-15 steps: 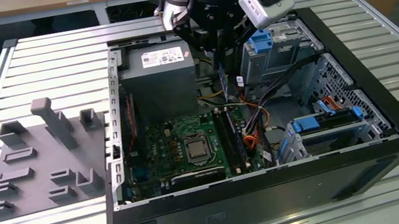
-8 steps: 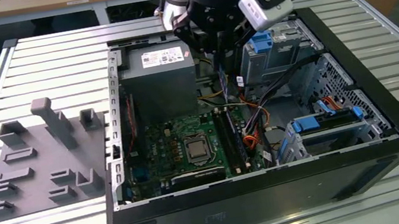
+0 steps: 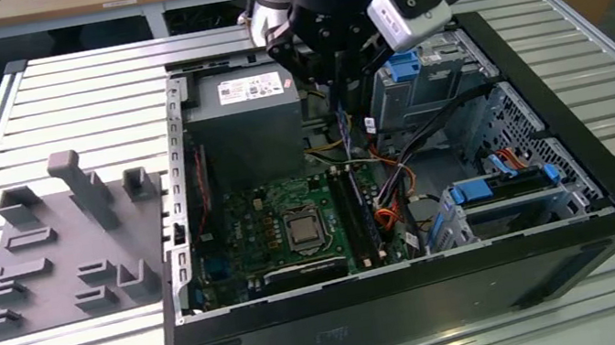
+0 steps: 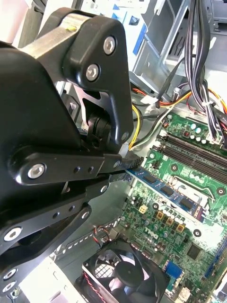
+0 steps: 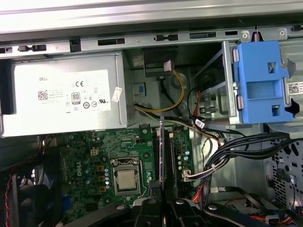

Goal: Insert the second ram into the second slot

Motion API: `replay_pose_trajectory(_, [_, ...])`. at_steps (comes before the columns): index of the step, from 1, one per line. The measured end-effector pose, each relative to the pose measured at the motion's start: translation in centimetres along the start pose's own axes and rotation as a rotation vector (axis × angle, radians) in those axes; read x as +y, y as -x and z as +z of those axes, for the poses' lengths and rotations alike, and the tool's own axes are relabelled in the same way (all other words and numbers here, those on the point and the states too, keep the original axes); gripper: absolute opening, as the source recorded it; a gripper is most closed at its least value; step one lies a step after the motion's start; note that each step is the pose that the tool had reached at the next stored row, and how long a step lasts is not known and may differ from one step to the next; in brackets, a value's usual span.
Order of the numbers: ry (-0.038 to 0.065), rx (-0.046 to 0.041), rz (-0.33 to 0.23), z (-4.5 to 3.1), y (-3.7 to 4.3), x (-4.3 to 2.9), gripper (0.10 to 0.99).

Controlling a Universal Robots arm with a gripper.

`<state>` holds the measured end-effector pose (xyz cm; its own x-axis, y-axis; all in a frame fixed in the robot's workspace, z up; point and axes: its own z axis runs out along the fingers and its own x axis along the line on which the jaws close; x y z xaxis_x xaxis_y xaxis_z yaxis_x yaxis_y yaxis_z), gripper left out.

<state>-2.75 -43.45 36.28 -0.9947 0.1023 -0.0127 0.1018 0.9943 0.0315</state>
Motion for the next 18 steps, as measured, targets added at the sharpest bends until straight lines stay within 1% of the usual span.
replay_pose_trajectory(18, [0.0,0.0,0.0,0.46,-0.01,-0.02,0.141])
